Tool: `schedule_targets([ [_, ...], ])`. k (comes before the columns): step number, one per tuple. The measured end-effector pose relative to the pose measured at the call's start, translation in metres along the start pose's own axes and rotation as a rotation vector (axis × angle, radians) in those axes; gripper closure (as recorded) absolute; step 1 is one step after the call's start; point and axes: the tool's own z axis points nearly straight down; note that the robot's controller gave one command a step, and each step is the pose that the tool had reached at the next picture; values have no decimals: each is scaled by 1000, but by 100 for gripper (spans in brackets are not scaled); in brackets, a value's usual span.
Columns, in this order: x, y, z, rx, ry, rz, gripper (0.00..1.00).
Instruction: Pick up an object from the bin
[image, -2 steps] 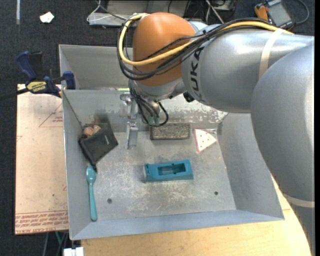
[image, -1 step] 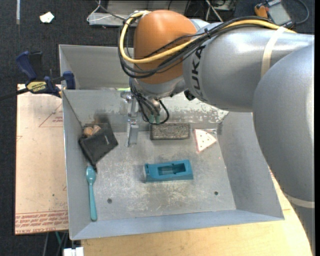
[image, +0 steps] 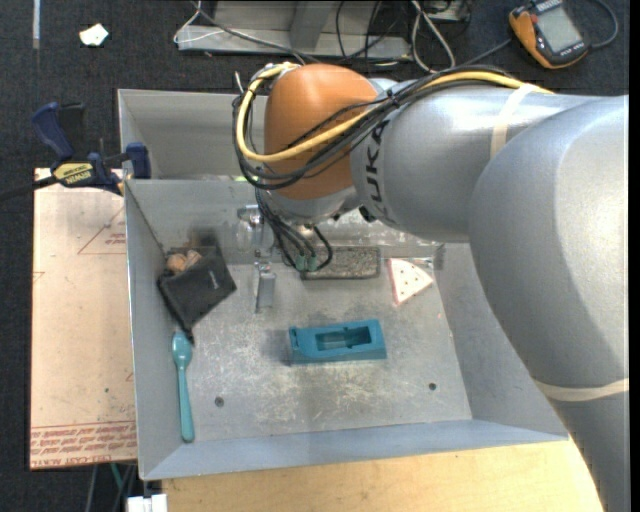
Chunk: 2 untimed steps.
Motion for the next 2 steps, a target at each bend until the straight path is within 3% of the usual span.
schedule_targets([
  [1, 24, -57, 41, -7, -3, -112, 0],
  [2, 19, -84, 35, -2, 0, -80, 0],
])
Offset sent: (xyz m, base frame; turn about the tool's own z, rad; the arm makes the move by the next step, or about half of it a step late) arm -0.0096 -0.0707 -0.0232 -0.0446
